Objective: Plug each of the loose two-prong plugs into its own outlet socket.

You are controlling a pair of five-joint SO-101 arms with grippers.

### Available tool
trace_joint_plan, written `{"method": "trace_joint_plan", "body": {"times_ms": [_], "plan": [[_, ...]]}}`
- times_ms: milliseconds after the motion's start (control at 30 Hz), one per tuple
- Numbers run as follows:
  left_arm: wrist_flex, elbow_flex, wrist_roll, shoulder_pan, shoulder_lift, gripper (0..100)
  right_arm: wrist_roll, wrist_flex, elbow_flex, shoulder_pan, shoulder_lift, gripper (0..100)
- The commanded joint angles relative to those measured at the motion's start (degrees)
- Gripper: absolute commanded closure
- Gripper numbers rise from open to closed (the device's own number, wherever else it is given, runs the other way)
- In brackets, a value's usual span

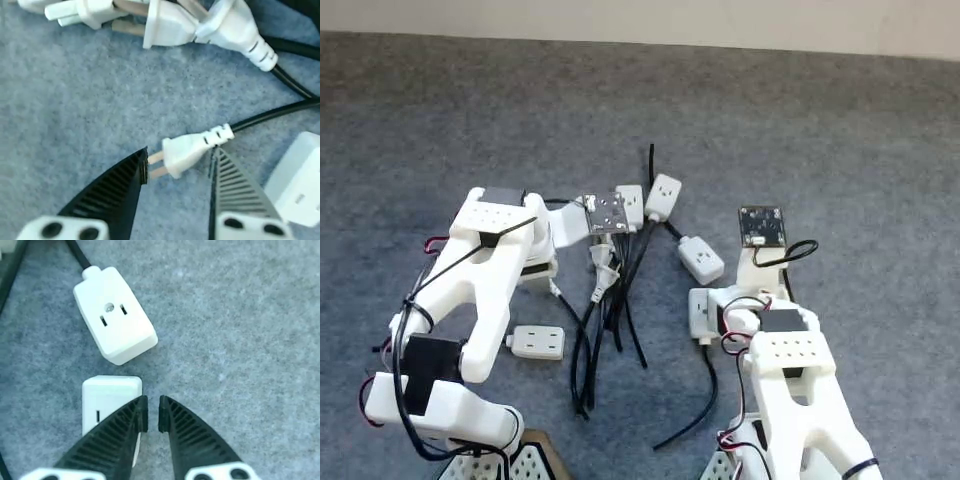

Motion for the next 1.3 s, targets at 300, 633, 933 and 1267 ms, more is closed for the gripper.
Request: {"method": "trace_joint_plan", "body": {"times_ms": [300,633,933,1267], "plan": [[14.42,-10.24,26.29,5.23,-0.57,79,0.09,-1.19,-0.48,-0.13,-1.63,94.3],[15.91,-8.13,64.7,8.48,-0.4,79,0.09,-1.19,-0.48,-0.22,-1.45,94.3],[15.82,-1.8,93.1,7.43,-0.31,79,0.09,-1.19,-0.48,-0.31,-1.45,94.3],[-4.31,5.58,99.34,6.9,-0.31,79,0.09,-1.19,-0.48,-0.31,-1.54,94.3]]}}
